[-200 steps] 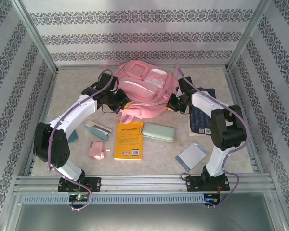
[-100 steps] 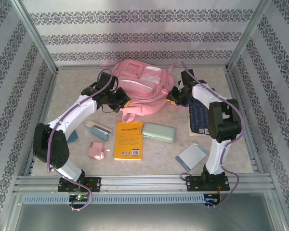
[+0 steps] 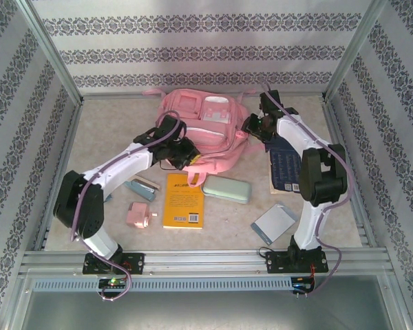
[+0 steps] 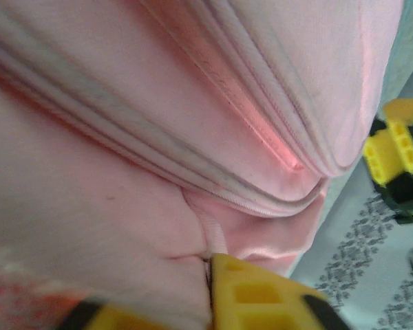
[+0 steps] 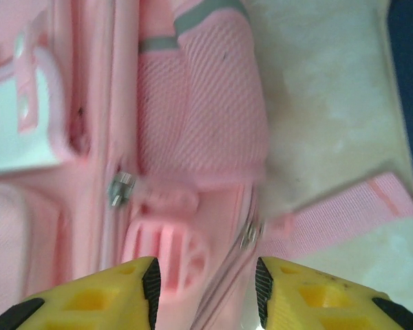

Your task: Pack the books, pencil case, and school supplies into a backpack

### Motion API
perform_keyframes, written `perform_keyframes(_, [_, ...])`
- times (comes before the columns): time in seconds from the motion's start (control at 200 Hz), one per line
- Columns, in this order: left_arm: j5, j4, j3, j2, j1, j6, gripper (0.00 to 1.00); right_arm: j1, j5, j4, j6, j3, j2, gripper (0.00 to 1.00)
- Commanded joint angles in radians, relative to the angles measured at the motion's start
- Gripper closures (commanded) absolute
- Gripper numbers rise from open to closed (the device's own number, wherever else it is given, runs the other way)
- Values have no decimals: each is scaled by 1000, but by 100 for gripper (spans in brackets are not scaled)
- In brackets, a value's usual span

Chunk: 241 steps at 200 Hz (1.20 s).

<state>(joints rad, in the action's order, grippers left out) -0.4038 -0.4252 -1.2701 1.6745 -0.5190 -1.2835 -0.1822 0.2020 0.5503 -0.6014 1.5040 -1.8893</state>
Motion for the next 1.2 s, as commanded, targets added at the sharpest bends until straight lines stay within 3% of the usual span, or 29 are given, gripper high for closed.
perform_keyframes(0.0, [-51, 121, -102, 59, -53, 36, 69, -19, -120, 38, 49, -50, 160, 56])
perform_keyframes(0.07, [-92, 102, -157, 85, -72, 101, 59, -23, -138, 39, 57, -98, 230, 56])
perform_keyframes(0.155, [-126, -9, -234, 95, -72, 224, 56, -21, -152, 44, 37, -161, 320, 58])
perform_keyframes(0.33, [-30, -248, -334, 61, -25, 526, 55, -21, 38, 6, -2, -291, 422, 63])
perform_keyframes(0.475, [-35, -392, -416, 104, 43, 848, 55, -46, 191, -11, 27, -350, 433, 64])
perform_keyframes(0.645, [27, -562, -489, 196, 49, 1183, 55, -128, 103, 54, 119, -354, 427, 61])
perform_keyframes(0.74, [82, -556, -455, 199, 37, 1296, 54, -143, 97, 62, 130, -372, 435, 60])
perform_keyframes(0.814, [115, -534, -419, 194, 17, 1381, 45, -143, 103, 59, 130, -391, 451, 59])
perform_keyframes(0.909, [206, -524, -391, 198, -46, 1524, 44, -142, 96, 60, 130, -407, 476, 59])
perform_keyframes(0.984, [247, -515, -394, 218, -65, 1564, 44, -140, 98, 59, 126, -417, 500, 59])
perform_keyframes(1.094, [257, -463, -365, 218, -82, 1648, 44, -140, 110, 53, 125, -428, 532, 59])
perform_keyframes(1.199, [226, -438, -321, 198, -87, 1808, 44, -139, 121, 44, 124, -440, 573, 59])
